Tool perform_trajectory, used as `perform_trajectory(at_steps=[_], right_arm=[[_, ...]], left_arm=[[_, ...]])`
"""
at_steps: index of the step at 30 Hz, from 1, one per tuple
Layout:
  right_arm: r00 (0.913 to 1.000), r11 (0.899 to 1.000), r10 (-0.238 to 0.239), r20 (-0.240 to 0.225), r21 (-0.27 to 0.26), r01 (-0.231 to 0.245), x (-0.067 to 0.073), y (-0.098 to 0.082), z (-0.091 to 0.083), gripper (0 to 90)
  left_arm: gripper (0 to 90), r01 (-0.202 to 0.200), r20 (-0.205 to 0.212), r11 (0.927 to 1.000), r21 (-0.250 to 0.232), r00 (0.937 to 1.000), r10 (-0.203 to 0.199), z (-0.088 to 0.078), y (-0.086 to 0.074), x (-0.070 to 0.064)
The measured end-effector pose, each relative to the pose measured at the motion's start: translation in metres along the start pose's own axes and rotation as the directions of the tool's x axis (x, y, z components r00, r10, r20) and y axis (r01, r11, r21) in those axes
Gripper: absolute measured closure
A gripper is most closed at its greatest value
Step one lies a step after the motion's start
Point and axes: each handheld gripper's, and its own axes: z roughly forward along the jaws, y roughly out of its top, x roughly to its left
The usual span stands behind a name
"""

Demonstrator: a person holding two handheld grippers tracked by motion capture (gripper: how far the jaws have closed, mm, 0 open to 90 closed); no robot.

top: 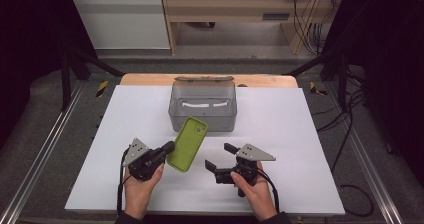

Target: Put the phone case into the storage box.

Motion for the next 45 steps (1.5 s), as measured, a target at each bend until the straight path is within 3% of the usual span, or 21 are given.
perform_trajectory(at_steps=[19, 45], right_arm=[[0.9976, 0.998, 0.009, -0.069, 0.063, -0.005, 0.009, -0.006, 0.010, 6.7], [0.9939, 0.998, 0.048, -0.099, 0.049, -0.043, 0.010, -0.006, 0.010, 8.8]], left_arm=[[88.4, -0.042, 0.034, 0.9990, 0.012, 0.9985, 0.042, 0.006, -0.004, -0.019], [88.4, -0.057, 0.037, 0.9983, 0.012, 0.9977, 0.057, 0.008, -0.005, -0.024]])
